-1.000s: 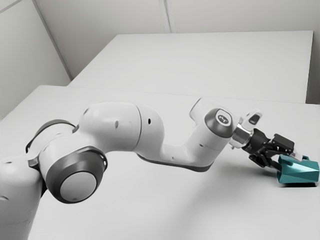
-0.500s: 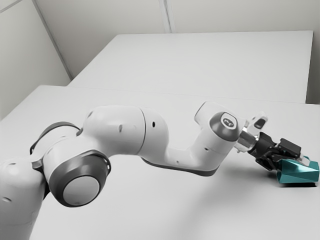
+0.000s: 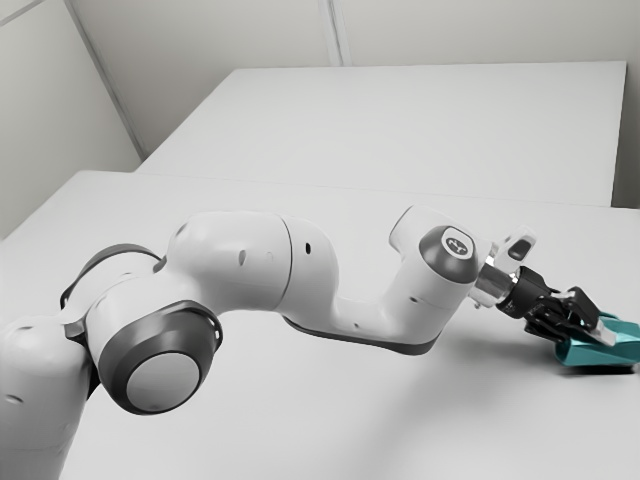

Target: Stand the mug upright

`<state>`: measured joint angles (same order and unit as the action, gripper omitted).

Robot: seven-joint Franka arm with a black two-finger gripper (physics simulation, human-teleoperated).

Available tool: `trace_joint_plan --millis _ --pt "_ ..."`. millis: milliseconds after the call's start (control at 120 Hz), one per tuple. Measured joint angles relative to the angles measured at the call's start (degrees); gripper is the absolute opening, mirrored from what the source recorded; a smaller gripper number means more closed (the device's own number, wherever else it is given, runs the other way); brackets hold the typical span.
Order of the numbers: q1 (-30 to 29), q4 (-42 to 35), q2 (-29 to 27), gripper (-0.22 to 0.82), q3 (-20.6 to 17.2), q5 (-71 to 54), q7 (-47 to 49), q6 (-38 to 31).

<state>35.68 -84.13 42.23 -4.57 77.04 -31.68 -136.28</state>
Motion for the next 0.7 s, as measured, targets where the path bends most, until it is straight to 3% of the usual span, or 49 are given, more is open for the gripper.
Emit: trace_joint_plan --millis 158,400,567,700 --pt "0.03 -0.06 -0.16 -0.11 0.0 1.22 -0.37 0.64" --pt "0.36 -0.97 -3.96 -0.16 0.31 0.67 -0.58 1.07" --pt "-0.52 -9.23 -14.28 -0.17 1.37 -2.43 -0.2 0.19" --pt "-4.15 -17.79 -25.31 -0.18 1.65 -16.1 2.41 -0.63"
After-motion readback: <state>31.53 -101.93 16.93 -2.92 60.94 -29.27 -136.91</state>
